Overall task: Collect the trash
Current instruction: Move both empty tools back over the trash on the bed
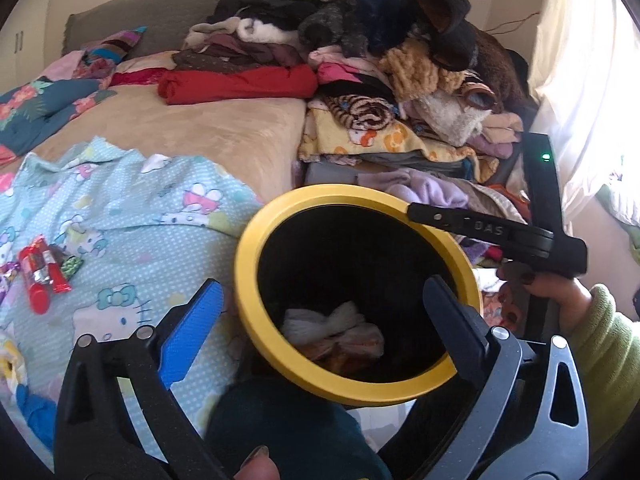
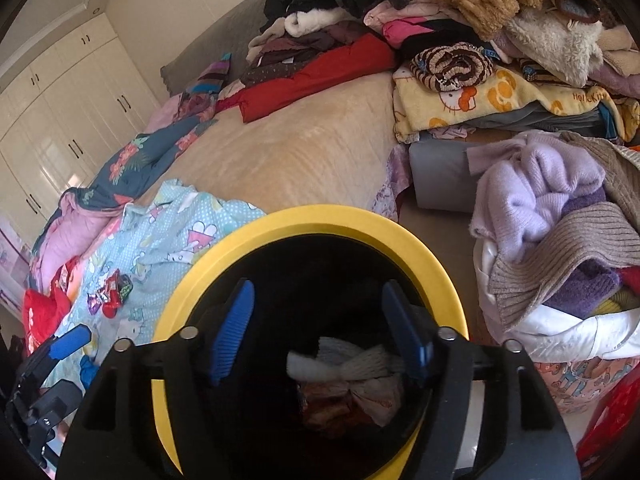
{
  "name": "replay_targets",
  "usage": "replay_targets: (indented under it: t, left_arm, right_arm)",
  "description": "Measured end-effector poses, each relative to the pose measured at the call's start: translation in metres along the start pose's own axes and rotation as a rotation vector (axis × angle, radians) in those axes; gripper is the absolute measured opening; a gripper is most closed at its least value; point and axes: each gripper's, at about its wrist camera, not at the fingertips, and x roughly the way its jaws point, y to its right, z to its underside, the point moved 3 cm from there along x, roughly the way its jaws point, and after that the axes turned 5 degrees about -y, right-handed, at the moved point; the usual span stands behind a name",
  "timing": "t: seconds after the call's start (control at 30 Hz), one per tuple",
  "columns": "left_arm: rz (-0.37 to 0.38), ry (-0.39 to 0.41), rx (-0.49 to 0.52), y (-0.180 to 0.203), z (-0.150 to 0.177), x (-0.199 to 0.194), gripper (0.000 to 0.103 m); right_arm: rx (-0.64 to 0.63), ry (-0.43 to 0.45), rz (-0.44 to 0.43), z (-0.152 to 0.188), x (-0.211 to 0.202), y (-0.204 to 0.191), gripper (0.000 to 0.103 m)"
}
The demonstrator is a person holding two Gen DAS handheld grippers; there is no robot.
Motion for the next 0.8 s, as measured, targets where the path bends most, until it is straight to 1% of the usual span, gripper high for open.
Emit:
replay_targets:
  t: [0.23,0.3,0.37,0.8]
  left_arm:
    - [-0.022,0.005,-0.049,-0.017,0.002,-0.006,0.092]
    - [-0.032,0.011,-0.058,-0.022,0.003,-0.009,0.092]
    - [-0.039,0.018,-0.066,-0.028,0.003,-0.012,0.092]
    - [-0.114,0.085,-0.113,-0.062,-0.002,-0.04,0.092]
  right_arm:
    - [-0.021,0.025,-0.007,-0.002,-0.001,-0.016,0.072]
    - [-0.031,0.039,-0.011,-0.003,-0.002,-0.021,0.075]
    - [-0.042,0.051,-0.017,-0.004,-0.003,-0.027,0.076]
    - [-0.138,0.082,-0.042,-0.003,-0.005,-0.08,0.077]
